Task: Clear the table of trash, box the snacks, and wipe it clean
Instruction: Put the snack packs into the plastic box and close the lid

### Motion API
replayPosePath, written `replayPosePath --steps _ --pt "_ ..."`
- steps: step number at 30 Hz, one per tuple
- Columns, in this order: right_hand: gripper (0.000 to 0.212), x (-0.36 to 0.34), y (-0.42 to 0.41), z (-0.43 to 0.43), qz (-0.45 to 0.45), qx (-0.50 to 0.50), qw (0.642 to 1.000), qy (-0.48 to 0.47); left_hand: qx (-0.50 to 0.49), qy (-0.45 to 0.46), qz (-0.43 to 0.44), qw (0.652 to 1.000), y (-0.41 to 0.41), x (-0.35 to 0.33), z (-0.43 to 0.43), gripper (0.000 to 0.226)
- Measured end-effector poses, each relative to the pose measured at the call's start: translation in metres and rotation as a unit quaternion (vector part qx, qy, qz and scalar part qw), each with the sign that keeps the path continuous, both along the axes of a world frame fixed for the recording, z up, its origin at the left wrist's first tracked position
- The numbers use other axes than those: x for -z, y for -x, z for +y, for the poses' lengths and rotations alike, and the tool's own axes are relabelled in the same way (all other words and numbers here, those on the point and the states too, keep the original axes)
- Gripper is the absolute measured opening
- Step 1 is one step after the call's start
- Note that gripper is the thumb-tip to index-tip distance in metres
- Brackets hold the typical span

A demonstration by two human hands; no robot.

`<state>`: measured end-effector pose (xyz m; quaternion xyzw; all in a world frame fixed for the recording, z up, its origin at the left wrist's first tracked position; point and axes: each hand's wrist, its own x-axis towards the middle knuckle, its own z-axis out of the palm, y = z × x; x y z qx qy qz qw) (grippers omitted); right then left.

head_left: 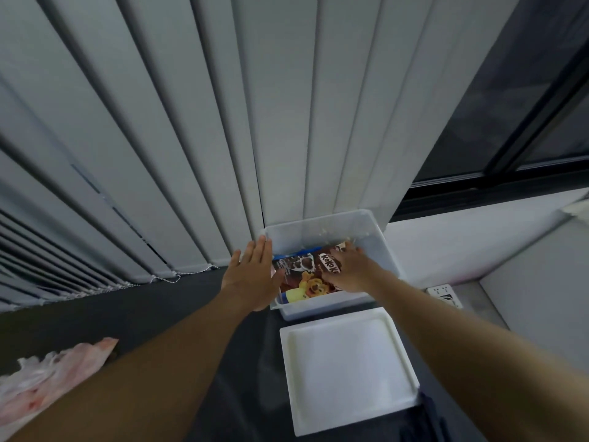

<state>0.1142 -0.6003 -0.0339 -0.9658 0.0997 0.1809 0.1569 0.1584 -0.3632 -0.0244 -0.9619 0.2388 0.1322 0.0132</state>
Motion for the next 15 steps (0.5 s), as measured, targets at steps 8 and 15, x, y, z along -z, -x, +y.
replayPosePath --steps 8,15 --pt "0.066 -0.008 0.037 0.002 -0.076 0.019 0.996 -0.05 0.021 0.043 -0.026 0.999 0.031 -0.029 -0.005 0.07" --pt "0.043 -0.018 0.076 0.006 -0.169 0.028 0.978 -0.116 0.053 0.123 -0.07 0.989 0.062 -0.047 -0.006 0.047"
